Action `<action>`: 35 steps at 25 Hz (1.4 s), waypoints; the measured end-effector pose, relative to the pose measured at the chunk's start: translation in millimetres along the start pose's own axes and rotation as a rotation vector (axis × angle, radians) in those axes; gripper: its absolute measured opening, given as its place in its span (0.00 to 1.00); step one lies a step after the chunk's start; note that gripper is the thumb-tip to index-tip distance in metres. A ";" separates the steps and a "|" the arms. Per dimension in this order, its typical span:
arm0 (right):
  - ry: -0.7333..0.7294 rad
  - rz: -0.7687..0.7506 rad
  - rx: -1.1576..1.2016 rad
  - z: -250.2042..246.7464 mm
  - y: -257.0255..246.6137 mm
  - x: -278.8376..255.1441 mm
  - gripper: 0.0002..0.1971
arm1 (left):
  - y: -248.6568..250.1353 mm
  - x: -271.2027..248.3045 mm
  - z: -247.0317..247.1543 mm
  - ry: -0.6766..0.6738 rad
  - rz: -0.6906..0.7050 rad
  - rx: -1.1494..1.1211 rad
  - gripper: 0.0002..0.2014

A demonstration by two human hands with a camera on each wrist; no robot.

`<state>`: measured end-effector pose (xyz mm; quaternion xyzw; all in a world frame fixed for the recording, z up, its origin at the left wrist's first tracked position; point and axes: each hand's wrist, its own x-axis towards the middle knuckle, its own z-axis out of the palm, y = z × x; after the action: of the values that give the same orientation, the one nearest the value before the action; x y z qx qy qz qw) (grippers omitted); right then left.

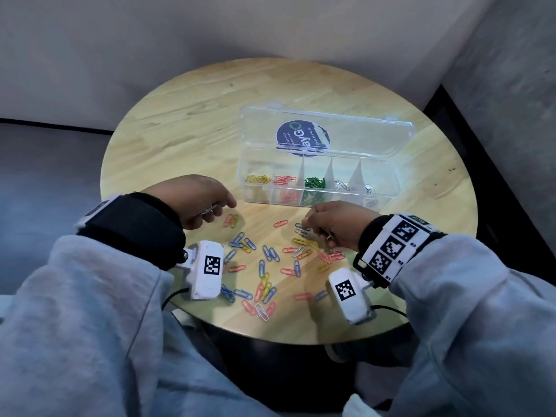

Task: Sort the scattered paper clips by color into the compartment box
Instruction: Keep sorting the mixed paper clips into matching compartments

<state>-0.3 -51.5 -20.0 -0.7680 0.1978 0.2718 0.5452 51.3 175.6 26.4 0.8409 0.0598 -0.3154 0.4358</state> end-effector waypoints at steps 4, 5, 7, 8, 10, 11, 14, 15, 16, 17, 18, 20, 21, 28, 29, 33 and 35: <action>0.097 -0.086 -0.488 -1.1 -5.5 -2.4 0.11 | -11.7 9.6 -9.8 0.046 -0.033 0.204 0.11; 0.110 -0.104 -0.550 -0.6 -6.6 -4.2 0.09 | -12.9 10.7 -10.8 0.058 -0.031 0.238 0.11; 0.138 -0.116 -0.629 1.7 -7.3 -6.4 0.09 | -13.9 10.7 -10.4 0.116 -0.025 0.363 0.08; 0.150 -0.111 -0.646 3.3 -6.9 -6.4 0.09 | -14.4 9.9 -9.3 0.147 -0.027 0.464 0.08; 0.163 -0.099 -0.669 7.0 -6.6 -5.0 0.08 | -15.9 9.2 -3.6 0.160 -0.059 0.670 0.11; 0.163 -0.092 -0.682 8.6 -6.8 -4.5 0.08 | -16.8 9.1 0.9 0.139 -0.087 0.735 0.12; 0.154 -0.088 -0.711 10.8 -7.3 -3.0 0.08 | -17.6 12.4 16.1 0.095 -0.150 0.845 0.13; 0.157 -0.091 -0.723 10.7 -6.9 -1.9 0.09 | -16.8 13.2 20.0 0.092 -0.152 0.872 0.15; 0.163 -0.095 -0.741 10.6 -6.6 -0.8 0.08 | -15.6 12.9 22.8 0.086 -0.149 0.892 0.16; 0.168 -0.097 -0.761 10.6 -6.2 0.4 0.08 | -14.9 13.1 25.2 0.076 -0.145 0.906 0.16; 0.169 -0.100 -0.781 10.6 -6.0 1.3 0.07 | -15.4 13.7 26.8 0.068 -0.144 0.919 0.16; 0.156 -0.104 -0.803 10.8 -5.9 1.8 0.05 | -16.6 12.7 28.7 0.044 -0.140 0.941 0.14; 0.146 -0.103 -0.806 11.0 -5.9 1.3 0.05 | -16.5 11.6 29.1 0.034 -0.134 0.942 0.13; 0.090 -0.090 -0.608 0.8 -8.1 -3.4 0.10 | -0.8 3.0 18.9 -0.165 0.067 0.366 0.11; 0.068 -0.077 -0.489 -1.6 -8.0 -4.0 0.11 | 1.0 0.8 18.8 -0.193 0.093 0.244 0.13; 0.010 -0.015 -0.050 -6.7 -3.7 -8.6 0.13 | 6.3 -8.1 22.6 -0.304 0.130 -0.028 0.17; -0.037 0.019 0.084 -6.0 -0.1 -10.9 0.13 | 8.5 -9.6 22.5 -0.327 0.126 -0.103 0.19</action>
<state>-7.4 -57.1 -11.4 -0.7373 0.2061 0.2827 0.5779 36.1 154.7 28.4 0.7569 -0.0487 -0.4165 0.5012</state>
